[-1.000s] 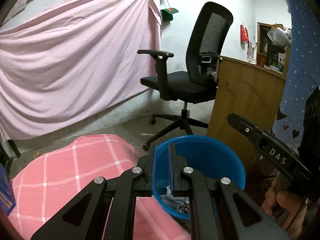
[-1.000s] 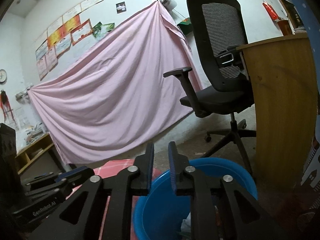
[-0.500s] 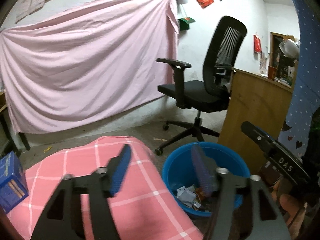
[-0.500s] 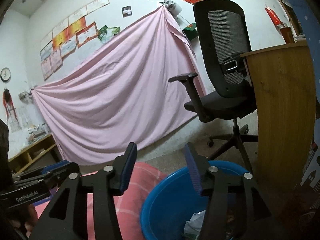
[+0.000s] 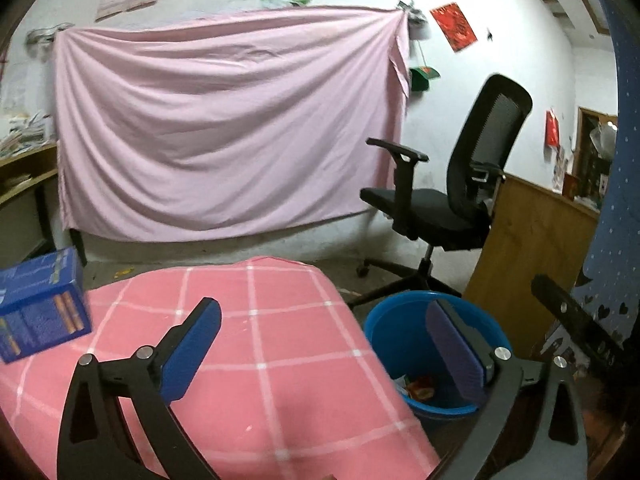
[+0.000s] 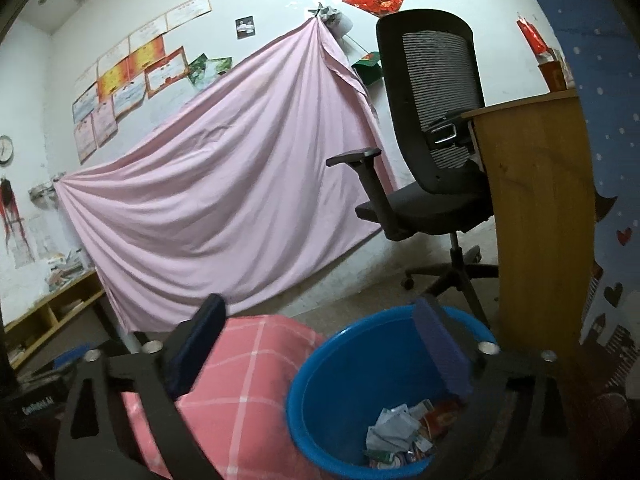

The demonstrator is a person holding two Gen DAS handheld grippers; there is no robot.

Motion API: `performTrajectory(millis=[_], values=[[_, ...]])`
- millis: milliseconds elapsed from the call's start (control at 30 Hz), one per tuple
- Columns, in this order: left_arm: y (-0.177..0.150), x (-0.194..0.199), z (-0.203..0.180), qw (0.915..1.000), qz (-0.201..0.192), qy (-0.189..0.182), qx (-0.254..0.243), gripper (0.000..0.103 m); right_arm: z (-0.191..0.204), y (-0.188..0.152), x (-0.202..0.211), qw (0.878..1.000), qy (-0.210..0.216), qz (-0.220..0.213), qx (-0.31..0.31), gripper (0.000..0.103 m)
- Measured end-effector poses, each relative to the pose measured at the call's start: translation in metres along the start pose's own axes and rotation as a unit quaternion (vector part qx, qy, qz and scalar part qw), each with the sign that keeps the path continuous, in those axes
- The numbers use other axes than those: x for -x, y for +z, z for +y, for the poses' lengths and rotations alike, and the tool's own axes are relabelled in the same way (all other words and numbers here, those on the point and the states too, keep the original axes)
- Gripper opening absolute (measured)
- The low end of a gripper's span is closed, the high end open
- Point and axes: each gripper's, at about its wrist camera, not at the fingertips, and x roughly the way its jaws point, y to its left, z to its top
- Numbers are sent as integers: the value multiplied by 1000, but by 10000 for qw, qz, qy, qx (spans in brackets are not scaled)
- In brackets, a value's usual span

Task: Collect trash

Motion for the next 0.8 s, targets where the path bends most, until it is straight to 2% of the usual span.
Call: performTrajectory(millis=[300, 800], values=[[-22, 53, 28, 9994, -186, 222, 214, 101, 35, -21, 41, 9984, 6, -46, 563, 103], [-47, 122, 59, 9979, -338, 516, 203, 101, 83, -48, 95, 9960, 72, -139, 883, 103]])
